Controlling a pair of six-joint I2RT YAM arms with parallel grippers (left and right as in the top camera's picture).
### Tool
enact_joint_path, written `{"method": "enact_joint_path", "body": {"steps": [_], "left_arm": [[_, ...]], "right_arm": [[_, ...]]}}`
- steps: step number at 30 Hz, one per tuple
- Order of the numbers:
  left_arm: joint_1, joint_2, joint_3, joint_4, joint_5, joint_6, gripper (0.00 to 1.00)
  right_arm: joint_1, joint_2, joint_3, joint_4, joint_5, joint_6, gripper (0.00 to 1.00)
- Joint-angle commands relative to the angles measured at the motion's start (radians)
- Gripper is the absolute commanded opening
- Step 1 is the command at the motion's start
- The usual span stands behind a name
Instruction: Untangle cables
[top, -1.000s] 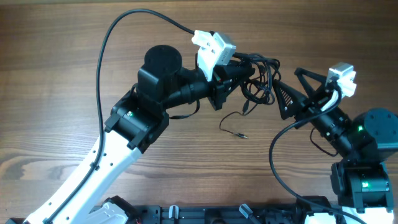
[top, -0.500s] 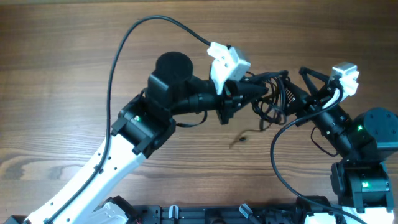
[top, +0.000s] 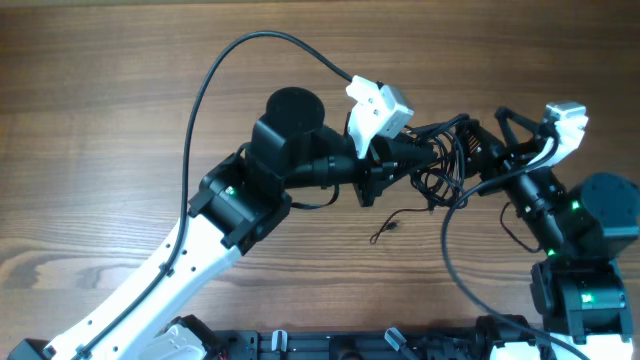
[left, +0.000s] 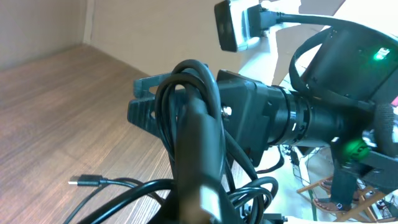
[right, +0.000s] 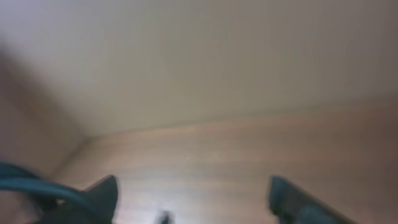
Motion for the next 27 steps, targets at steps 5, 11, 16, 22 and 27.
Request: {"method": "enact_joint_path", "body": {"steps": [5,11,16,22,27], "left_arm": [[-0.008,-0.007,0.013,0.051,0.007,0.016,0.04],[-0.008,-0.007,0.013,0.134,-0.117,0.016,0.04],[-0.006,-0.007,0.013,0.105,-0.241,0.018,0.04],[-0.006,-0.007,0.013,0.047,-0.265,0.196,0.04],[-0.006,-0.014,0.013,-0.019,-0.262,0.307,0.04]], "right_arm": [[-0.012,0.003,-0.002,-0.172,0.342,0.225,0.87],[-0.012,0.002,-0.002,-0.233,0.308,0.221,0.89],[-0.012,0.001,-0.001,-0.216,0.208,0.138,0.94],[-0.012,-0.015,-0.001,-0.08,-0.089,-0.023,0.94],[-0.012,-0.04,-0.001,0.037,-0.178,-0.067,0.94]]}}
